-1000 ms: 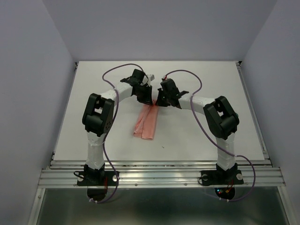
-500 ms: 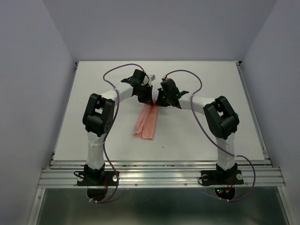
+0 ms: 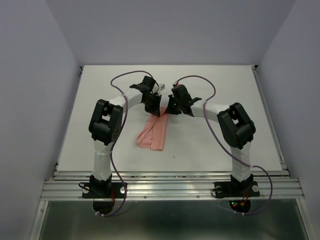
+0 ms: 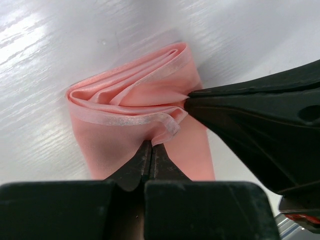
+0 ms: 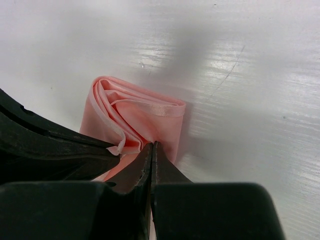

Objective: Fold the napkin into a case and place the utensils inside
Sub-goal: Fold the smaller-rectangle-folded napkin at the center of the board.

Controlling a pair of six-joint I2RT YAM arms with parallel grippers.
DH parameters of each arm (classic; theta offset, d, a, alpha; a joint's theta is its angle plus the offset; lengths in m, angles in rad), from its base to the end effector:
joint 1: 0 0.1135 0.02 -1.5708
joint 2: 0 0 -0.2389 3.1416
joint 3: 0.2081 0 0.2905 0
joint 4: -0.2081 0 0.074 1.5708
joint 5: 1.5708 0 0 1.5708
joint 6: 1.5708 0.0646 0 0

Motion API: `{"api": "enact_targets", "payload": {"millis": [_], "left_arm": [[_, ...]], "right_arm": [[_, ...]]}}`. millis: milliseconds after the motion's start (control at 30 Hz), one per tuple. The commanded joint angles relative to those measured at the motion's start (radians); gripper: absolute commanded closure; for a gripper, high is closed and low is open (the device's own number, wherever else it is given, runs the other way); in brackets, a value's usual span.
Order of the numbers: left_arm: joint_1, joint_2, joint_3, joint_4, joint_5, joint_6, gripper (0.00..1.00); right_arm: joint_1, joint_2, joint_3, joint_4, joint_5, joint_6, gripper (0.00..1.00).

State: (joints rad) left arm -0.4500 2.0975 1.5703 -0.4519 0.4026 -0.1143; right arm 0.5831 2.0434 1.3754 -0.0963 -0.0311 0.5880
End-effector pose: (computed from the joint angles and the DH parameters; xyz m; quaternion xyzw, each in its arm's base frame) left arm 0.4305 -0.2361 0.1181 0.2141 0.9143 -0.2632 0.2211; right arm 0.4072 0.2710 0.1014 -0.0038 0.9197 0.2288 0.3191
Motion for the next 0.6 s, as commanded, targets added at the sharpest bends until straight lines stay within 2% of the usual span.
{"api": "enact_targets", "payload": {"millis": [0, 567], "left_arm": [[-0.006, -0.005, 0.033, -0.083, -0.059, 0.056, 1.0], [-0.055, 0.059, 0.122, -0.157, -0.157, 0.028, 1.0]], "right_arm": [[-0.005, -0.065, -0.004, 0.055, 0.014, 0.021, 0.99], [-0.005, -0.088, -0.016, 0.086, -0.039, 0.024, 0.99]]}}
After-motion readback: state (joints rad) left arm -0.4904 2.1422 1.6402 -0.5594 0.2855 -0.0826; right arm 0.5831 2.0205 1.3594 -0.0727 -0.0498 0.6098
